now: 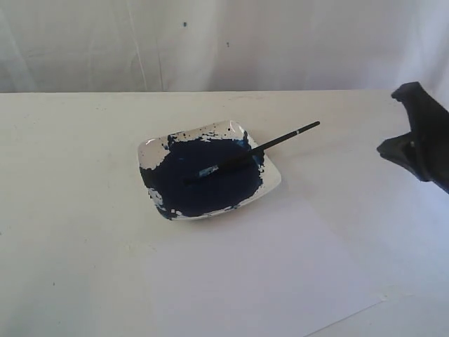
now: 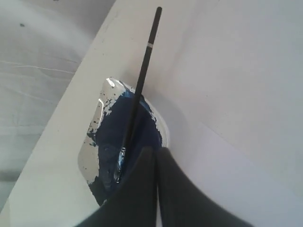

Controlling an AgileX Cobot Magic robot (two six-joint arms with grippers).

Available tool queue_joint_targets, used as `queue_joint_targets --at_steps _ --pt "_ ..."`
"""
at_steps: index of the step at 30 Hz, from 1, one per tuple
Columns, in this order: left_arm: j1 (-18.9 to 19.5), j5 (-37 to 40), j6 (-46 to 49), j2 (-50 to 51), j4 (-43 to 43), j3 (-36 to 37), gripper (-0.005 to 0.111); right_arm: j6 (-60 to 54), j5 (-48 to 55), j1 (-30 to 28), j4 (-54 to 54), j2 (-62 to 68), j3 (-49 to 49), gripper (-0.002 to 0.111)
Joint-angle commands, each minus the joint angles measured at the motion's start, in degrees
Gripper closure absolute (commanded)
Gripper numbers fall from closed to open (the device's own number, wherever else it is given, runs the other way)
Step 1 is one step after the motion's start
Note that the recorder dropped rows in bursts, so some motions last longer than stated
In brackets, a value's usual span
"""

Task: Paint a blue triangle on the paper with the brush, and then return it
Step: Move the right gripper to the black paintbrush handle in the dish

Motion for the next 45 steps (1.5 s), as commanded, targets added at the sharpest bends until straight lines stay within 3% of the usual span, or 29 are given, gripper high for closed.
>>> queue_joint_targets --at_steps 1,7,11,20,23,36,45 --pt "-0.4 0.1 -0.5 0.3 -0.4 0.2 0.107 -7.5 4.2 0.2 8.7 11.6 -7.0 0.108" --pt "-0.4 0.1 -0.5 0.3 -0.4 0.2 0.107 -24.5 8.6 1.0 31.1 26.4 -16.1 0.108" --pt "-0.4 0.1 -0.5 0.3 -0.4 0.2 0.107 -28.5 10.3 1.4 31.1 36.0 -24.1 0.106" --pt "-0.4 0.1 -0.5 0.3 -0.4 0.2 0.107 -28.2 13.5 2.2 31.1 50.3 -37.3 0.072" --pt "-0.4 0.1 -0.5 0.3 -0.4 0.2 0.107 -28.2 12.9 2.2 31.1 52.8 -39.8 0.065" --pt "-0.4 0.1 -0.5 0.3 -0.4 0.2 0.107 -24.5 15.3 2.5 31.1 59.9 -45.6 0.065" --pt "-0.4 0.1 -0.5 0.3 -0.4 0.2 0.107 -24.1 11.4 5.0 31.1 60.7 -48.1 0.065"
